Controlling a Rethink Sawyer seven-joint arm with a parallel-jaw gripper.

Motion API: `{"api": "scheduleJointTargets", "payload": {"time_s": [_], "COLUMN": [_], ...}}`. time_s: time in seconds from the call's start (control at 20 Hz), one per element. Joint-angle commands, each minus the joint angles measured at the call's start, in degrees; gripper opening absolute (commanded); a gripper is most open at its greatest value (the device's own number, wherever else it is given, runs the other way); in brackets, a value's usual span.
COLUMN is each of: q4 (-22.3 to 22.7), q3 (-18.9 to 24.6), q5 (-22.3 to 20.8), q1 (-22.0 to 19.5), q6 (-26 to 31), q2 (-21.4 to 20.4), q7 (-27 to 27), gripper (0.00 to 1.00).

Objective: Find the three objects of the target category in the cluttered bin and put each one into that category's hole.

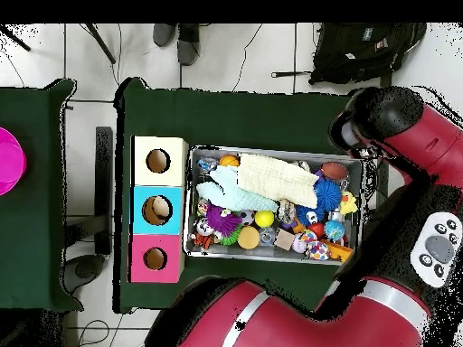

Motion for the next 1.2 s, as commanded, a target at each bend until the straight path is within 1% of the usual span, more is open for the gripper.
{"api": "scheduleJointTargets", "payload": {"time_s": [0.05,0.3,0.35,0.7,1.2], "q4": [1.1,2.0,2.8,3.2,3.6], "q3": [2.6,2.9,3.1,3.2,2.8], "q5": [2.5,3.0,3.0,3.6,4.7], "q1": [0.2,0.5,0.7,0.8,1.3], "q6": [4.8,3.6,3.1,2.6,3.7], "q2": [0.1,0.4,0.1,0.2,-0.3], "q7": [18.2,18.5,18.5,18.9,19.9], "gripper": [1.00,1.00,1.00,1.00,1.00]}}
